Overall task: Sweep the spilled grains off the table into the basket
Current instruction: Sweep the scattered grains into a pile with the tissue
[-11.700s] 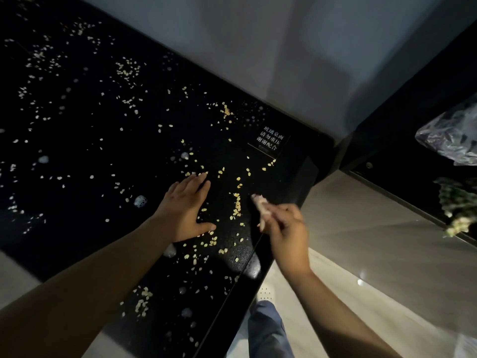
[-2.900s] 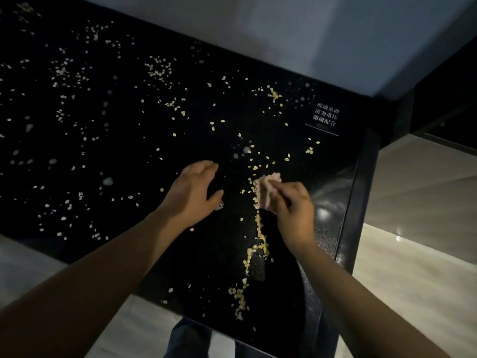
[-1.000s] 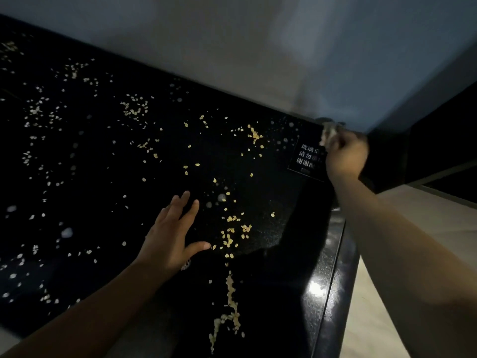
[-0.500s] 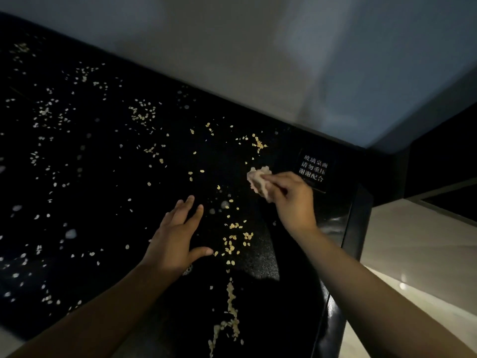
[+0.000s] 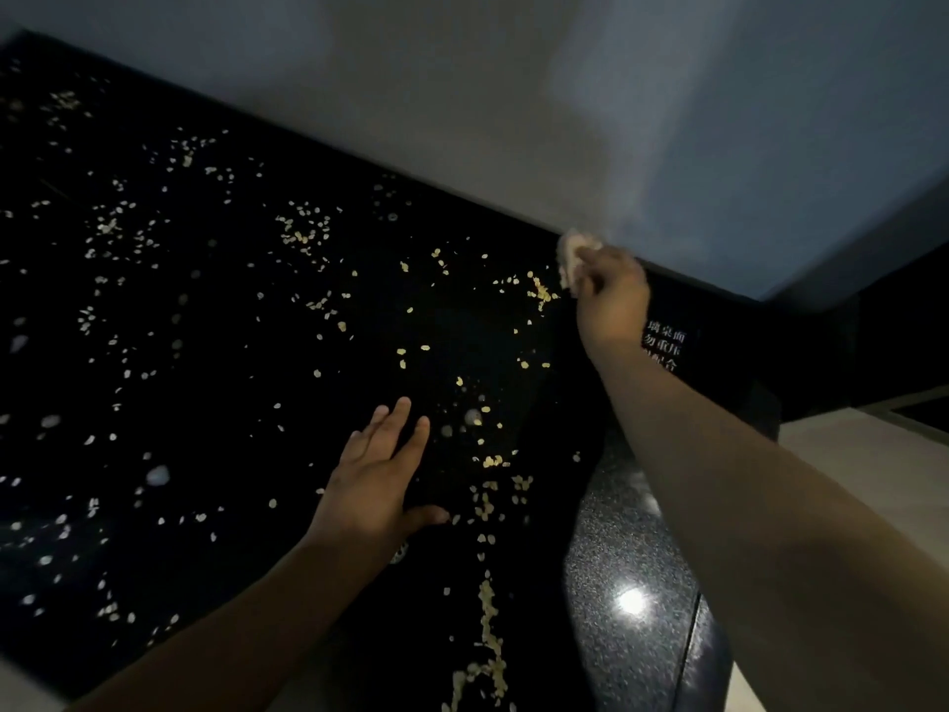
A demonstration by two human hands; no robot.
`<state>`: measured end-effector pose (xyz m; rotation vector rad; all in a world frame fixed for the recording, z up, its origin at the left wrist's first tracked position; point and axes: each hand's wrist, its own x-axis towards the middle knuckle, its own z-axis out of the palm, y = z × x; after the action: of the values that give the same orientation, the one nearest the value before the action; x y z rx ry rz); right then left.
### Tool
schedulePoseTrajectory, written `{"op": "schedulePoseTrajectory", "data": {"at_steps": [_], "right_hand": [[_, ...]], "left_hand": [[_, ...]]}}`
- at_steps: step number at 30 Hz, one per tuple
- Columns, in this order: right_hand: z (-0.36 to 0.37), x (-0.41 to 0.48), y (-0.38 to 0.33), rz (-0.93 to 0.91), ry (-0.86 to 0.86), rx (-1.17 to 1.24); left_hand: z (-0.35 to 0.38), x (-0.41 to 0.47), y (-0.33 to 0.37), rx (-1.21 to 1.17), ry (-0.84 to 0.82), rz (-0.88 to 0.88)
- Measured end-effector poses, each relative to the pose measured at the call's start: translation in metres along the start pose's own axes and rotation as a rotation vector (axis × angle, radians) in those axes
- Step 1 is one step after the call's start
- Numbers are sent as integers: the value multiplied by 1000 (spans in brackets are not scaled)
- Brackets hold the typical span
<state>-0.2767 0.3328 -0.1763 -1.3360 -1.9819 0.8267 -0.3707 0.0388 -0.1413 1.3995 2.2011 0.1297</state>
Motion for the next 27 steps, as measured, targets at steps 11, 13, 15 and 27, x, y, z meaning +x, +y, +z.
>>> {"op": "schedulePoseTrajectory", "data": {"at_steps": [11,13,15,27], "right_hand": [[-31,-84,-16,95,-55,277],[-36,-59,-7,119,100,194],[-36,-30,3,144,154,142],[-16,-88,-24,-32,-189,95]], "left_hand": [[-4,-1,3,11,-17,-8],[-4,-1,3,19,-17,-11],[-4,0,3,32,-19,-10],[-2,1,1,55,-5,8]]}}
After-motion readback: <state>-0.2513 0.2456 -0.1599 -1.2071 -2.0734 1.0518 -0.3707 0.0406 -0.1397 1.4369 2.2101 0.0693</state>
